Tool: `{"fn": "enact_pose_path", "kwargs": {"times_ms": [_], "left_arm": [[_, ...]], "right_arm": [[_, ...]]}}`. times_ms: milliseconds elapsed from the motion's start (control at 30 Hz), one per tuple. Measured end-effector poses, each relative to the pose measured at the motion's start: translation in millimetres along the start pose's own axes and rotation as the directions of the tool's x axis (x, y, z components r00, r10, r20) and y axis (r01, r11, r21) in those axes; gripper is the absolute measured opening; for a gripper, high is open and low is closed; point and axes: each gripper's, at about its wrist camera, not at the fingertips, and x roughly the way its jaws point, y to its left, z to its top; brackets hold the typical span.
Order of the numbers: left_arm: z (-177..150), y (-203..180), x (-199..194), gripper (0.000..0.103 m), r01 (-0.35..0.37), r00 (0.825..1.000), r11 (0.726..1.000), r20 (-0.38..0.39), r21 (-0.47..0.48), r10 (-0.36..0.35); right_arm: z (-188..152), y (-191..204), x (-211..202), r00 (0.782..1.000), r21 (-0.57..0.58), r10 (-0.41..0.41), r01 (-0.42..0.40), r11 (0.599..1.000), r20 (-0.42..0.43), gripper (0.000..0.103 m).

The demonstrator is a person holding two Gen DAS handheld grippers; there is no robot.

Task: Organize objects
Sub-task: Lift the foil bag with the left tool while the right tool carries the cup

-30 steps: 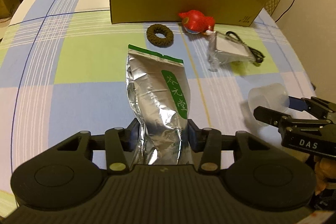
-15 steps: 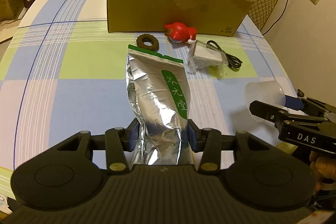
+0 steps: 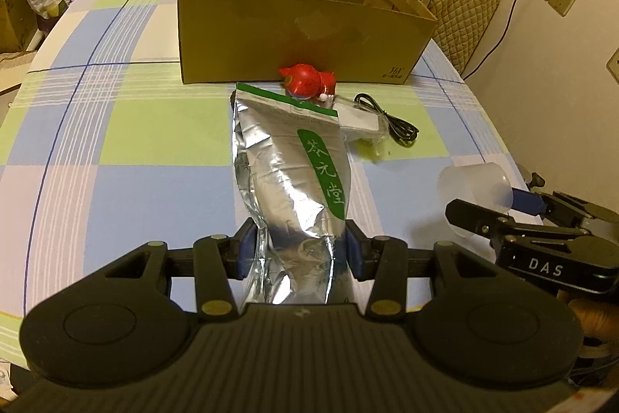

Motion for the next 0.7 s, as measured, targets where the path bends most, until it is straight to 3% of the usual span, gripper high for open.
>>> {"fn": "enact_pose_path", "kwargs": {"times_ms": [700], "left_arm": [[19.1, -4.5, -9.1, 0.040, 0.019, 0.999, 0.999, 0.025, 0.026, -0.020]], "right_arm": [[9.8, -2.8, -2.8, 1.000, -0.009, 0.001, -0.001, 1.000, 0.007, 0.069]]}}
